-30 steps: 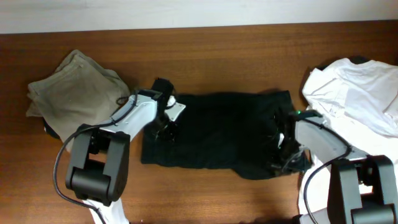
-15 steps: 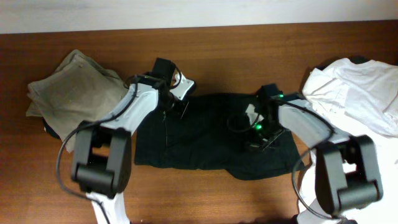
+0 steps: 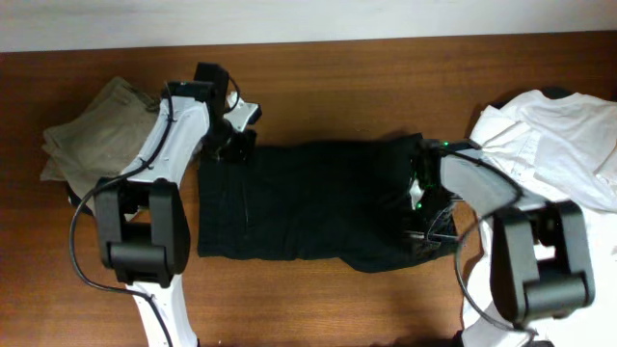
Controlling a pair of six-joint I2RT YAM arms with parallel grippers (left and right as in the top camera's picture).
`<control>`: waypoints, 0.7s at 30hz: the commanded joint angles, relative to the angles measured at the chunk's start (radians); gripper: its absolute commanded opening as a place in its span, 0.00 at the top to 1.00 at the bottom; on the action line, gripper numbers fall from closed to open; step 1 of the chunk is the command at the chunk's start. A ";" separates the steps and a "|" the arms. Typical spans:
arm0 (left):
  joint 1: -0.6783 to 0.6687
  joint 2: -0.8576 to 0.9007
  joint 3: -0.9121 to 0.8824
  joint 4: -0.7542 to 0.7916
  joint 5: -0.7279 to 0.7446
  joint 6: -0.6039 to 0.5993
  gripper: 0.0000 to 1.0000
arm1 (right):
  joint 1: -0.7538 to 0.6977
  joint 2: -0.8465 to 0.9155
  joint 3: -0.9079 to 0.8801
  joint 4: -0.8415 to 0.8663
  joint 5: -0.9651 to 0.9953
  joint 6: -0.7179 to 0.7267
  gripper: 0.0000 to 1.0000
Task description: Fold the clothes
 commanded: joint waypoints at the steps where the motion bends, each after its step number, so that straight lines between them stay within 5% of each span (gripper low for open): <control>1: -0.002 -0.107 0.085 -0.121 -0.003 -0.024 0.75 | -0.006 -0.180 0.054 0.087 -0.289 -0.182 0.91; 5: -0.018 -0.113 -0.011 -0.261 -0.007 -0.025 0.80 | -0.006 -0.153 0.051 0.341 -0.246 -0.038 0.91; 12: -0.017 -0.113 -0.526 0.022 -0.012 -0.101 0.83 | -0.109 0.099 0.051 0.553 0.117 0.253 0.96; 18: -0.007 -0.113 -0.571 0.021 -0.145 -0.116 0.85 | -0.320 0.141 0.052 0.519 0.135 0.301 0.96; 21: -0.006 -0.113 -0.550 0.002 -0.138 -0.116 0.85 | -0.326 0.105 0.053 0.488 0.098 0.173 0.96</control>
